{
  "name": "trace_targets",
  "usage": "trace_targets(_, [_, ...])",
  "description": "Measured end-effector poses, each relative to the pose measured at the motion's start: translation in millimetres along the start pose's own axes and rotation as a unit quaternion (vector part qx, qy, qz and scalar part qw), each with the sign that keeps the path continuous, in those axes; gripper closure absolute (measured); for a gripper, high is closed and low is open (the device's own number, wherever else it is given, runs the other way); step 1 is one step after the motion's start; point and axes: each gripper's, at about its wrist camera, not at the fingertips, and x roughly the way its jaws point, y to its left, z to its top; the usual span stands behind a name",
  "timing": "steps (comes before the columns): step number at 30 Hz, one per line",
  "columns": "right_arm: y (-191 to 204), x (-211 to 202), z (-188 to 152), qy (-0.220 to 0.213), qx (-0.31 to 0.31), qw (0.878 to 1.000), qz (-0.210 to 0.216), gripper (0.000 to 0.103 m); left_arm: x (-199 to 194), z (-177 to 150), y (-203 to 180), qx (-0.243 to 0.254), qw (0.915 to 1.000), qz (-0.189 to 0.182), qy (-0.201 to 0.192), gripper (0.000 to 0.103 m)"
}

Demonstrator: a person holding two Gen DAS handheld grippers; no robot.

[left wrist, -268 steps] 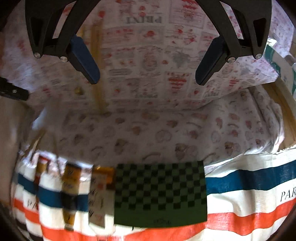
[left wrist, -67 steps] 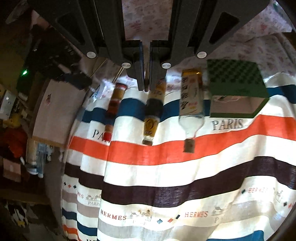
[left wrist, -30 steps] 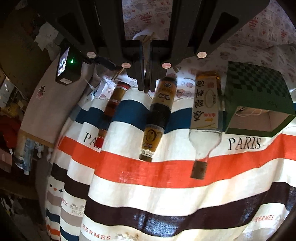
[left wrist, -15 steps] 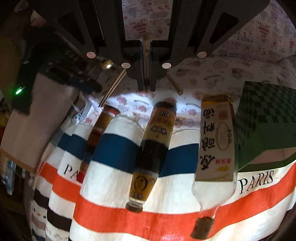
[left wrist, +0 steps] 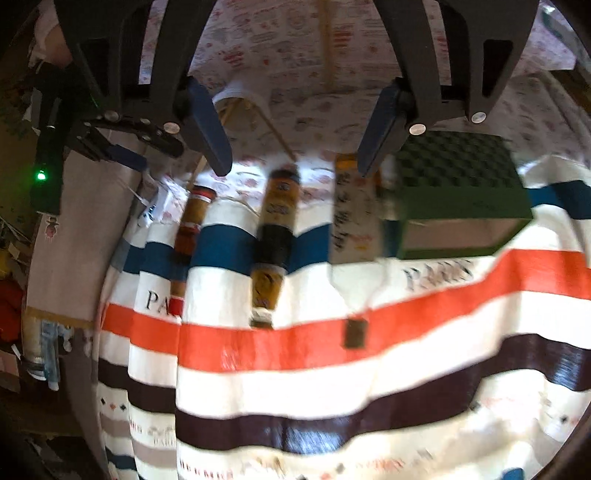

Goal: Organize utensils
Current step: 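Open both tools to drop the spoon and chopstick into the white cup, then move both open tools back over the remaining chopsticks on the table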

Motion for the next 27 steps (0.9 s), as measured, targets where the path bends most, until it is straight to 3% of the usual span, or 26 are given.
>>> trace_targets(5, [20, -25, -4, -0.016, 0.000, 1.000, 0.015, 0.017, -22, -10, 14, 0.001, 0.9997, 0.021, -0.011, 0.026])
trace_targets(11, [43, -43, -21, -0.016, -0.023, 0.999, 0.025, 0.017, -40, -38, 35, 0.010, 0.9982, 0.053, -0.028, 0.010])
trace_targets(13, [46, -45, -33, -0.010, -0.027, 0.999, 0.024, 0.017, -41, -55, 41, 0.010, 0.9966, 0.078, -0.023, 0.003])
trace_targets(20, [44, -33, -85, 0.039, 0.006, 0.999, 0.032, 0.017, -31, -110, 60, -0.028, 0.9954, 0.090, 0.020, 0.002])
trace_targets(27, [35, 8, -116, 0.095, 0.021, 0.995, -0.020, 0.017, 0, -145, 84, -0.053, 0.9892, 0.118, 0.069, 0.002])
